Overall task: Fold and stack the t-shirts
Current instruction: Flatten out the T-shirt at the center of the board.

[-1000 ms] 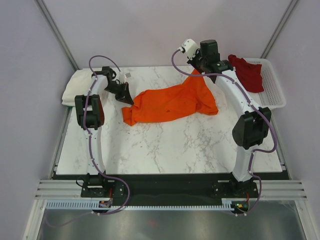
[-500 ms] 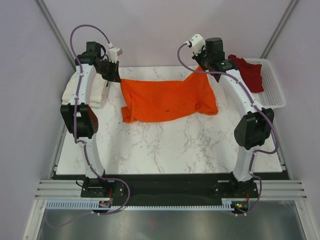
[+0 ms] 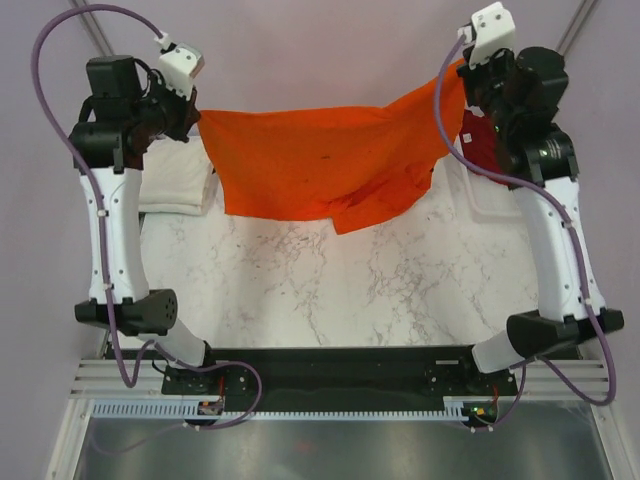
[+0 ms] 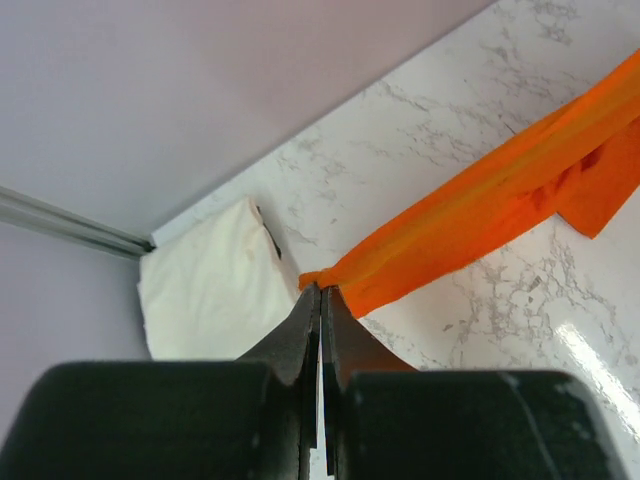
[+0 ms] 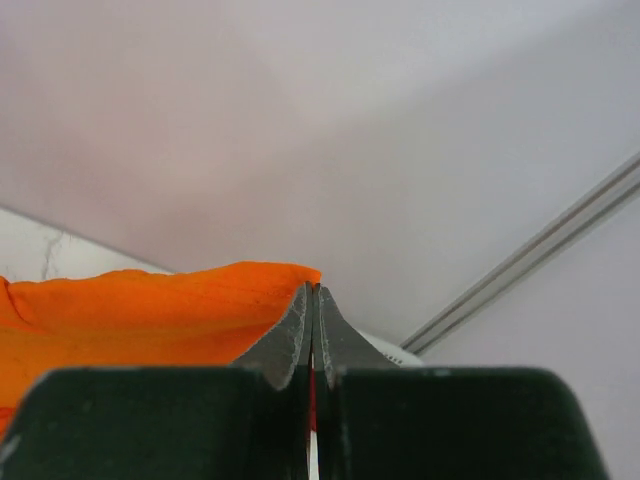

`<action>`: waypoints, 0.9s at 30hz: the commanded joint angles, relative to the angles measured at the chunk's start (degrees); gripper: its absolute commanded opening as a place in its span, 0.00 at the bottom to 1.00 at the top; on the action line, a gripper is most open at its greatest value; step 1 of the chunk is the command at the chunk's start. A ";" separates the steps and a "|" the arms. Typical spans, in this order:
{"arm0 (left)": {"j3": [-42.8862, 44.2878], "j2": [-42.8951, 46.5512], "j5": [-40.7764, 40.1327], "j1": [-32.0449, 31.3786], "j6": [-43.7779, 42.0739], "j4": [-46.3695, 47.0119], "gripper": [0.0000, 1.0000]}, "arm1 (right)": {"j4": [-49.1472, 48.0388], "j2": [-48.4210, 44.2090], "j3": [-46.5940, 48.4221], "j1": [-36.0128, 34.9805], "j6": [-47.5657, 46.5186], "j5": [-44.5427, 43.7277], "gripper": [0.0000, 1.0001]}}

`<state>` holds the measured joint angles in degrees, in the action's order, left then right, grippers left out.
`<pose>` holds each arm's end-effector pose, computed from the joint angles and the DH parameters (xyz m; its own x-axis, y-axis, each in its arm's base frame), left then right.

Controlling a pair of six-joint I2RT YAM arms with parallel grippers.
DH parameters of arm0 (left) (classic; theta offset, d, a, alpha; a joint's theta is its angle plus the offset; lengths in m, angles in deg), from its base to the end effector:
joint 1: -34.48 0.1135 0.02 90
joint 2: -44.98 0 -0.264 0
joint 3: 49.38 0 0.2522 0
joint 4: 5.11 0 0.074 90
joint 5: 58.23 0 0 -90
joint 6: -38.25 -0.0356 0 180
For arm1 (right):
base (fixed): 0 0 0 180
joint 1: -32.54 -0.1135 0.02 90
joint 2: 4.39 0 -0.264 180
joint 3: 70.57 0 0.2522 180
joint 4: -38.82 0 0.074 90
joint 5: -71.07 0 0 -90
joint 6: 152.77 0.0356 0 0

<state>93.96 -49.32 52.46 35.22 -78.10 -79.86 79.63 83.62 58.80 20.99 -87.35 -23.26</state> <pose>0.3019 -0.0087 0.5207 -0.2528 0.4120 -0.8754 0.4669 0.8444 0.2626 0.3039 0.0594 0.5450 0.0608 -0.4109 -0.9096 -0.1104 0.9030 -0.4153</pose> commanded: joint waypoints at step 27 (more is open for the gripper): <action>-1.86 26.89 -8.91 -0.12 -9.59 13.88 0.02 | -5.51 -19.90 7.71 -0.05 -5.47 7.06 0.00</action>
<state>94.25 -18.98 46.71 35.08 -83.87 -67.62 76.70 58.98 68.16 20.77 -90.15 -15.70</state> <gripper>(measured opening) 0.026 0.007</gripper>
